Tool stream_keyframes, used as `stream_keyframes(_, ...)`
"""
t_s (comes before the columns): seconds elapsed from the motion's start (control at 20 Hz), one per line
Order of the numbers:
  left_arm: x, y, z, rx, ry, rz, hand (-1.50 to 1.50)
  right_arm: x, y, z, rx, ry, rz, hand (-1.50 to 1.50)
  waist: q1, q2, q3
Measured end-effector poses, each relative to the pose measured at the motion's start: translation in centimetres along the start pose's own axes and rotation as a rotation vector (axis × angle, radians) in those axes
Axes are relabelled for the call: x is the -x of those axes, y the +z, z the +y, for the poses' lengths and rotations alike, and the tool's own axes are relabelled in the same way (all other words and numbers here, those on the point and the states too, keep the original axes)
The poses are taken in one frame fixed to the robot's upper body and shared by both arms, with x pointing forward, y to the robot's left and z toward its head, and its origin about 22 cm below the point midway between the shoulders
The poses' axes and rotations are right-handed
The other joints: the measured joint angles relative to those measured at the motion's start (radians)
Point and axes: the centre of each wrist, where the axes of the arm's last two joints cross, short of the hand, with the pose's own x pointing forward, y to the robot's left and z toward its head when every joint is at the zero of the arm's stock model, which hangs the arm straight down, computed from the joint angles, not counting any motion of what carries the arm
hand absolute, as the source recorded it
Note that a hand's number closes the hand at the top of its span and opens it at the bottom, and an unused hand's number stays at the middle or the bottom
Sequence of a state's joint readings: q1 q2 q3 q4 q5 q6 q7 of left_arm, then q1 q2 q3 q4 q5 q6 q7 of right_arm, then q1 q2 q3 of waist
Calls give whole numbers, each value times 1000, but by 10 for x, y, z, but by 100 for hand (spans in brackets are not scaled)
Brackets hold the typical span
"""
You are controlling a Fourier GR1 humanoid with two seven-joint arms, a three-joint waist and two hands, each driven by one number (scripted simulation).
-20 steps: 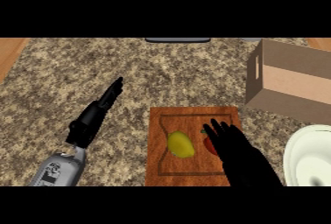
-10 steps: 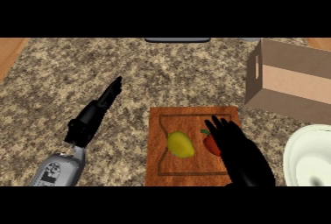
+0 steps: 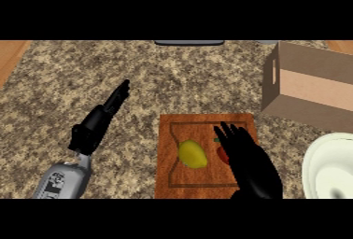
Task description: Pick the bell pepper from the cutting board and place it in the cardboard box
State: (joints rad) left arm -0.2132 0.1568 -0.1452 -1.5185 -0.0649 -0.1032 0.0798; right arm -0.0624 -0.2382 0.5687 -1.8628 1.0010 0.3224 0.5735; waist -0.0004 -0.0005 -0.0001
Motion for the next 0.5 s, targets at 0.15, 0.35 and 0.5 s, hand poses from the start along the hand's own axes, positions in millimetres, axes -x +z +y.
stream_keyframes(0.15, -4, 4, 1, 1, 1, 2, 0, -3, -4, 4, -20, 9, 5, -150, 1, 0, 0)
stream_keyframes(0.35, -1, 6, -2, 1, 0, 2, 0, 3, -13, 14, -49, 18, 17, -150, 1, 0, 0)
stream_keyframes(0.5, -1, 6, -3, 5, -1, 1, 0, 4, -17, 28, -65, 25, 26, -150, 0, 0, 0)
